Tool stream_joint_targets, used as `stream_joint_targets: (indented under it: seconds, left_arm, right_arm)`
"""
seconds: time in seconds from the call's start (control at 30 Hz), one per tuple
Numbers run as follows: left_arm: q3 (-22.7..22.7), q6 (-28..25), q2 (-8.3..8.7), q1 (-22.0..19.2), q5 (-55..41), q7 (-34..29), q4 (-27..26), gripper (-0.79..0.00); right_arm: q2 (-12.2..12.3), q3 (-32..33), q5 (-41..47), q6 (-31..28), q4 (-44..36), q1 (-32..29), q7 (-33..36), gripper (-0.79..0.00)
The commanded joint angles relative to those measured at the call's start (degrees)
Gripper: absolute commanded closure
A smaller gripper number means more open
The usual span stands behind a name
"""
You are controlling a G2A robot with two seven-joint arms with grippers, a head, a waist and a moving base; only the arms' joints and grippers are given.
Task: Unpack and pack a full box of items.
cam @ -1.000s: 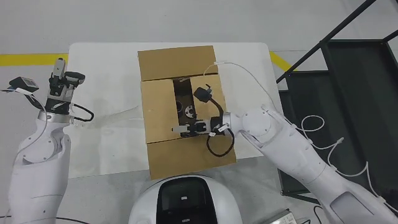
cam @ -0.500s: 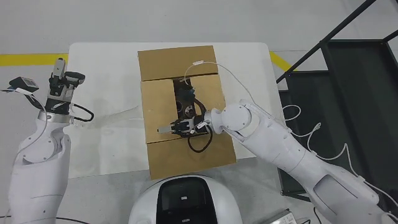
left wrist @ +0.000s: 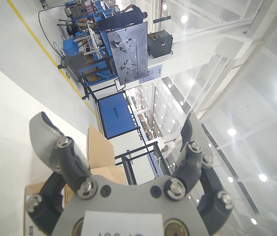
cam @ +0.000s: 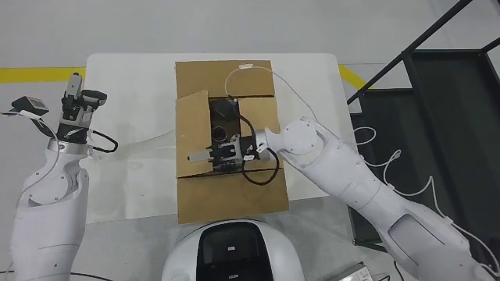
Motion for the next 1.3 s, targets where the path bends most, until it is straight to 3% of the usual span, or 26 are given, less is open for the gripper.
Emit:
stream_joint_targets:
  seconds: [0.0,0.47,0.63,0.87,1.1,1.27]
  left_arm:
    - [0.0,0.0,0.0,0.0,0.0,0.0,0.0,-0.785]
    - [-2.9,1.5,0.26,1.8,-2.2,-0.8,-3.3,-0.785]
    - [-2.4,0.7,0.38,2.6,-4.3,-6.3,-5.5,-0.785]
    - [-1.9,-0.2,0.81,4.0,-13.4,-20.7,-9.1,-0.785]
    - [0.3,0.1,0.91,3.3,-5.5,-20.9,-7.3,-0.785]
    - [1.1,-1.0,1.13,3.4,-2.5,-23.2,-5.7,-0.785]
  right_arm:
    - [-1.0,-1.5,0.6,-0.7,0.5,1.1,-1.1,-0.785]
    - [-13.5,-18.4,0.0,-1.8,13.0,11.9,-7.2,-0.785]
    - [-16.4,-20.1,-1.3,-1.9,16.2,13.5,-7.3,-0.785]
    - [-16.5,-18.2,-3.6,-1.5,15.6,12.4,-6.9,-0.785]
    - [-14.6,-13.9,-4.9,-2.3,13.2,8.8,-5.6,-0.785]
    - [-11.6,-8.1,-6.5,-3.0,9.4,4.7,-4.5,-0.785]
